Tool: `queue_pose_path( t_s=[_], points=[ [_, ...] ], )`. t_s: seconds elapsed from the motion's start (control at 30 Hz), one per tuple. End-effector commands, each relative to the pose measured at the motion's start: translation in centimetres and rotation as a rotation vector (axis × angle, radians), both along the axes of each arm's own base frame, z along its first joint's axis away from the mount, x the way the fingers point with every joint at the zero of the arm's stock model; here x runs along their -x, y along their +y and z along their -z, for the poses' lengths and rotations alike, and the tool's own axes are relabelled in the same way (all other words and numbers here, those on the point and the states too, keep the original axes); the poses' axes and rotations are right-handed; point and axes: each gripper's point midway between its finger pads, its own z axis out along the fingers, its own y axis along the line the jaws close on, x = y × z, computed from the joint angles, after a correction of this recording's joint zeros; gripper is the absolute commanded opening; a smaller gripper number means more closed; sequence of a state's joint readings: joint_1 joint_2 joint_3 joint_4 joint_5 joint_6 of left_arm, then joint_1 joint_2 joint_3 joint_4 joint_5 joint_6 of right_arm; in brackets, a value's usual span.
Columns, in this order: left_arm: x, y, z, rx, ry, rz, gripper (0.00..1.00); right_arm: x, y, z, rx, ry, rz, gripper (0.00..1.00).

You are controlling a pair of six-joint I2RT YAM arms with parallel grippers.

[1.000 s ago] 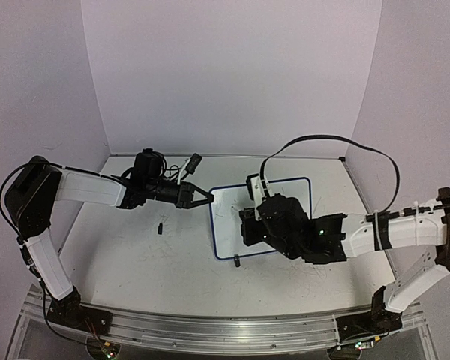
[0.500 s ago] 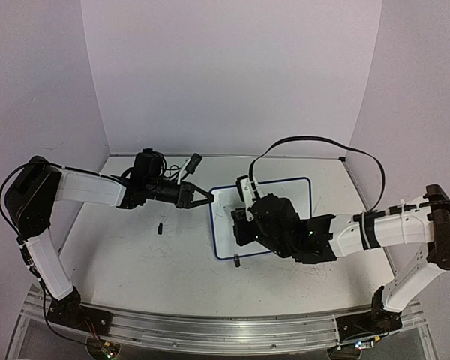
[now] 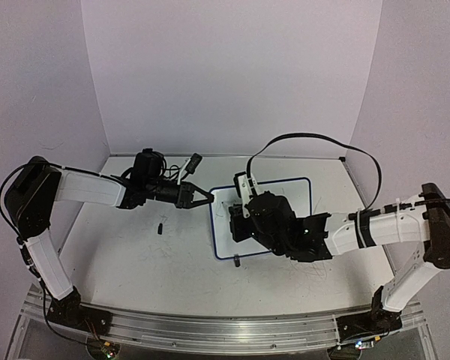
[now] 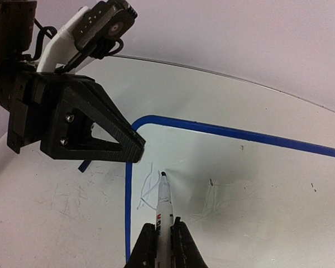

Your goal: Write a sentence on the whiteboard

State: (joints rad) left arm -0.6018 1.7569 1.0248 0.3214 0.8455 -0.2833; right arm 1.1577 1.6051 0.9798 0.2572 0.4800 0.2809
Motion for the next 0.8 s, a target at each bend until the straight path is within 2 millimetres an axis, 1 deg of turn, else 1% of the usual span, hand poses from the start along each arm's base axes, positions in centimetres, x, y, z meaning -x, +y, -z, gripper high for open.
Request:
queue_pose_path(
  t_s=[0.0,0.13,0.2,0.33,0.43,0.5,0.53,0.6,0.77],
  points=[
    [0.7,0.1,-1.8,0.024,-0.036,0.019,0.00,-1.3,-0.1,-1.0,-0.029,-0.025,0.056,0.00],
    [0.7,0.1,-1.8,0.025,-0.037,0.019,0.00,-1.6,-0.9,-0.1,0.015,-0.018,0.100,0.00],
    [0.7,0.1,-1.8,0.023,-0.036,0.017,0.00,-1.7,-1.3,-0.1,0.026,-0.014,0.116,0.00],
    [0.7,0.2,-1.8,0.023,-0.037,0.016,0.00,-1.2,-1.4,-0.7,0.004,-0.005,0.094,0.00],
    [0.7,0.2,-1.8,0.024,-0.037,0.016,0.00,-0.4,-1.1,-2.2,-0.065,-0.003,0.037,0.00],
    [0.7,0.2,-1.8,0.024,-0.038,0.015,0.00,0.0,-1.4,-2.6,-0.090,0.000,0.029,0.00],
    [0.7,0.2,-1.8,0.024,-0.037,0.016,0.00,0.0,-1.5,-2.6,-0.090,0.001,0.029,0.00],
    [0.7,0.1,-1.9,0.024,-0.038,0.017,0.00,0.1,-1.4,-1.9,-0.076,0.010,0.022,0.00],
    [0.7,0.1,-1.9,0.025,-0.037,0.019,0.00,0.2,-0.2,-1.1,-0.060,0.028,-0.017,0.00]
  ],
)
